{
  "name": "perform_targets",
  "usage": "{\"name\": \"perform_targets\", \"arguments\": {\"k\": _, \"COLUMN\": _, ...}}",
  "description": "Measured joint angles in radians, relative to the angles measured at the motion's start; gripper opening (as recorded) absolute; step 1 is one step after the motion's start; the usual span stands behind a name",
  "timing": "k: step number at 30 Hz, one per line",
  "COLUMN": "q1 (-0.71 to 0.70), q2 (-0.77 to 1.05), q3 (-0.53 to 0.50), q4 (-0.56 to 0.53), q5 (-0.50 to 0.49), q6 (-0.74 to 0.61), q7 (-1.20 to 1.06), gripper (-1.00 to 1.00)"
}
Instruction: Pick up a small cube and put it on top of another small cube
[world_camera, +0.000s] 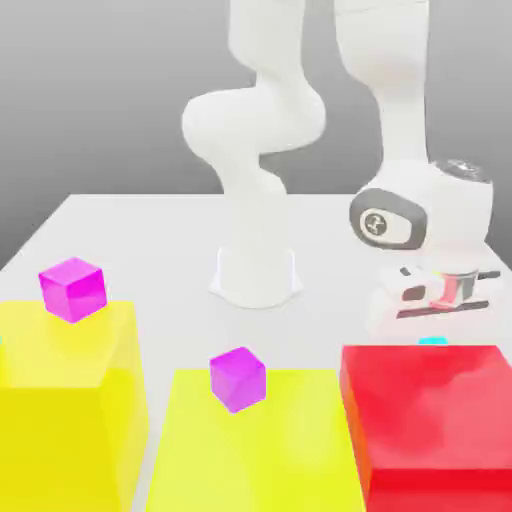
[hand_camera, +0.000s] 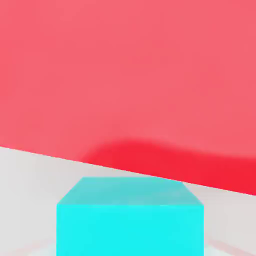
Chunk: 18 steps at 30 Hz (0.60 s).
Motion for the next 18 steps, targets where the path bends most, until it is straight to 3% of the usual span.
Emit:
{"name": "perform_targets", "arguments": {"k": 3, "q1": -0.022, "q2": -0.080, "q3": 0.029, "q4": -0.019, "q5": 0.122, "q6": -0.069, "q7": -0.107, "gripper": -1.00}}
{"name": "perform_targets", "arguments": {"k": 18, "q1": -0.102, "q2": 0.048, "q3": 0.010, "q4": 0.190, "q5": 0.298, "q6": -0.691, "q7": -0.228, "gripper": -1.00}}
